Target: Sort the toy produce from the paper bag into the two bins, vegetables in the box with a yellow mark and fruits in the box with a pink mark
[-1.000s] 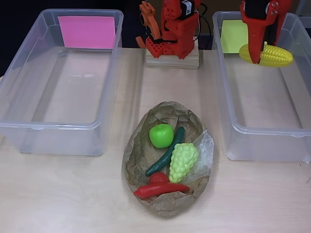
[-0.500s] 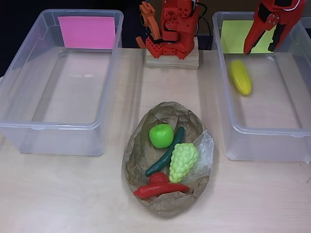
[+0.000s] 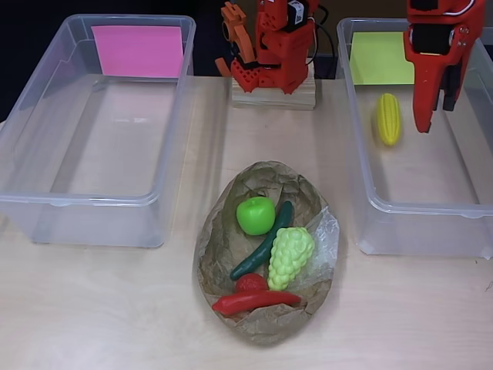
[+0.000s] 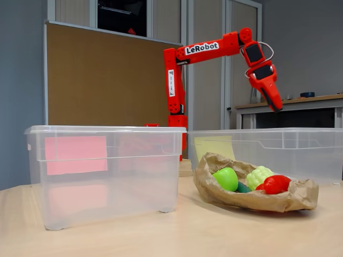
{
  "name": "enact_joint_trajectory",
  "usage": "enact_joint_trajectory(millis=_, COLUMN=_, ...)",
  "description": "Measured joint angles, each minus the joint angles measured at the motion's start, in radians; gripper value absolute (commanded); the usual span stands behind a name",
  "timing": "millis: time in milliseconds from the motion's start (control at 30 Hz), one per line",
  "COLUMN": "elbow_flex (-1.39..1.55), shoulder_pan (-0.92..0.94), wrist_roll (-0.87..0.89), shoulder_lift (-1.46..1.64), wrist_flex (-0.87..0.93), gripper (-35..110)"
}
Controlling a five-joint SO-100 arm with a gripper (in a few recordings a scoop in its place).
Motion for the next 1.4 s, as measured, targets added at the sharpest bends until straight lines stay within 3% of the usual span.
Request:
enact_joint_trajectory(millis=267, elbow_flex=0.020, shoulder_pan=0.275, wrist_roll=-0.776, shoulder_lift=0.026, wrist_flex=-0.195, gripper=14)
enact_joint_trajectory(millis=400, elbow_flex=0.037, shoulder_pan=0.413, wrist_roll=-1.017, shoulder_lift=0.028, wrist_flex=-0.236, gripper=8)
enact_joint_trajectory(millis=600, elbow_flex=0.067, shoulder_pan=0.624, wrist_roll=-1.129, shoulder_lift=-0.067, wrist_flex=-0.333, gripper=10)
enact_joint_trajectory(millis=733, elbow_flex=0.028, shoulder_pan=0.681, wrist_roll=-1.239, shoulder_lift=-0.199, wrist_flex=-0.342, gripper=30)
enact_joint_trajectory(millis=833, elbow_flex=-0.023, shoulder_pan=0.695, wrist_roll=-1.327, shoulder_lift=-0.296, wrist_flex=-0.327, gripper=36)
enact_joint_trajectory(millis=1400, elbow_flex=-0.535, shoulder_pan=0.784, wrist_roll=-1.526, shoulder_lift=-0.842, wrist_flex=-0.147, gripper=32)
